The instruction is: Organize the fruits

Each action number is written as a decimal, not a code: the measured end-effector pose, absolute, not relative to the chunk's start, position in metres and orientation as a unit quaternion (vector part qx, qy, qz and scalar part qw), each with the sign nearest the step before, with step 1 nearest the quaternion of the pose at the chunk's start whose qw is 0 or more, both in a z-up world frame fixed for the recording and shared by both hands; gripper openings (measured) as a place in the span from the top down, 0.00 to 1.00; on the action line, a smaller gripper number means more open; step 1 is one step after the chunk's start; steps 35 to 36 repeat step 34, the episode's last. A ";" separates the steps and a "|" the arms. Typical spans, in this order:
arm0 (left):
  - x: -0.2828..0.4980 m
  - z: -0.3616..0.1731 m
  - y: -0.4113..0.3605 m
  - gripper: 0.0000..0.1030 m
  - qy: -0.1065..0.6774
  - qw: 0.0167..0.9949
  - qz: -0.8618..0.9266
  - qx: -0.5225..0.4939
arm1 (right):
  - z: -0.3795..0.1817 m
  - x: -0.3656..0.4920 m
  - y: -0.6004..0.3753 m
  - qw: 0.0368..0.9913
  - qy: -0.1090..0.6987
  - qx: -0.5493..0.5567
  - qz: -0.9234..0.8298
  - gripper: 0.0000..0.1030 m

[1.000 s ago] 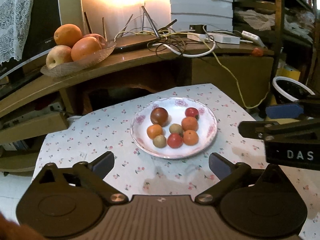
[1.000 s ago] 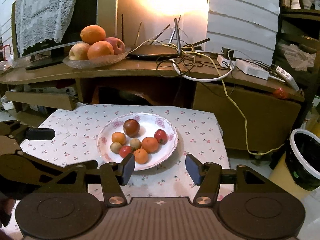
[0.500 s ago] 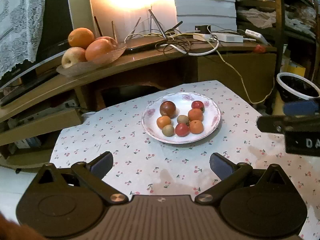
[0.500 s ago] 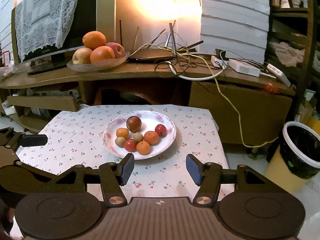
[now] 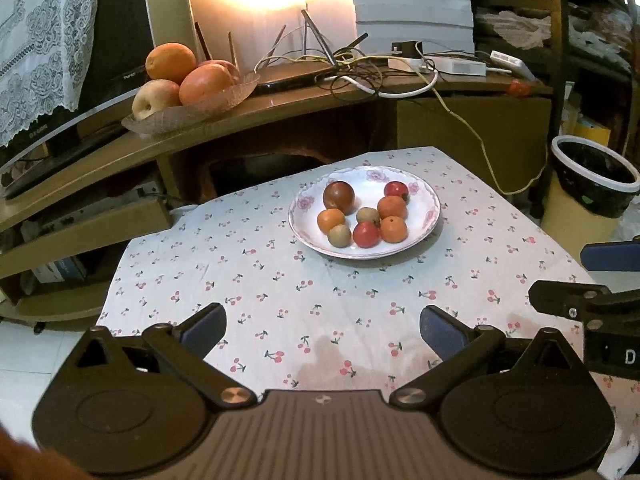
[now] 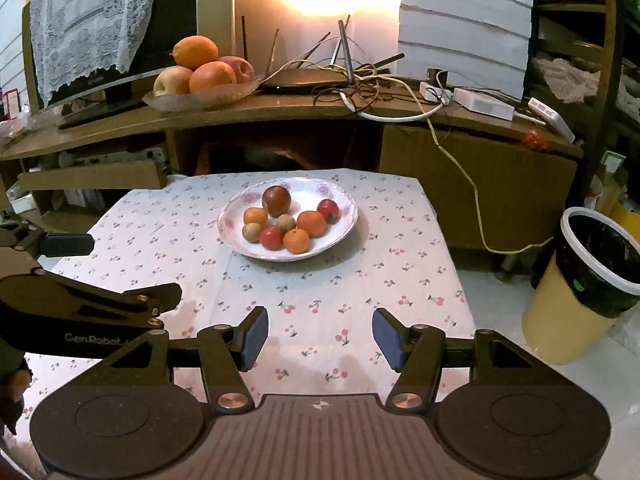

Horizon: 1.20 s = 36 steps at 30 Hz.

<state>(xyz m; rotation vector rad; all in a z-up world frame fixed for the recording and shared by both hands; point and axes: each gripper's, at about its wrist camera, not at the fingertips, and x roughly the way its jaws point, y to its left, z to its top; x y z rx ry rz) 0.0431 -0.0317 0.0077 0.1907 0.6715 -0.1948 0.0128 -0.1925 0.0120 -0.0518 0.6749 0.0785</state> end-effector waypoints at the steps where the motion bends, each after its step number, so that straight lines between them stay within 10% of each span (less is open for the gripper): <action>1: 0.041 0.007 -0.031 0.00 0.328 0.935 -0.096 0.094 | 0.011 0.011 -0.192 0.942 0.332 -0.026 0.039 0.43; 36: 0.031 0.003 -0.029 0.00 0.332 0.934 -0.094 0.097 | 0.000 0.005 -0.185 0.936 0.348 -0.028 0.045 0.42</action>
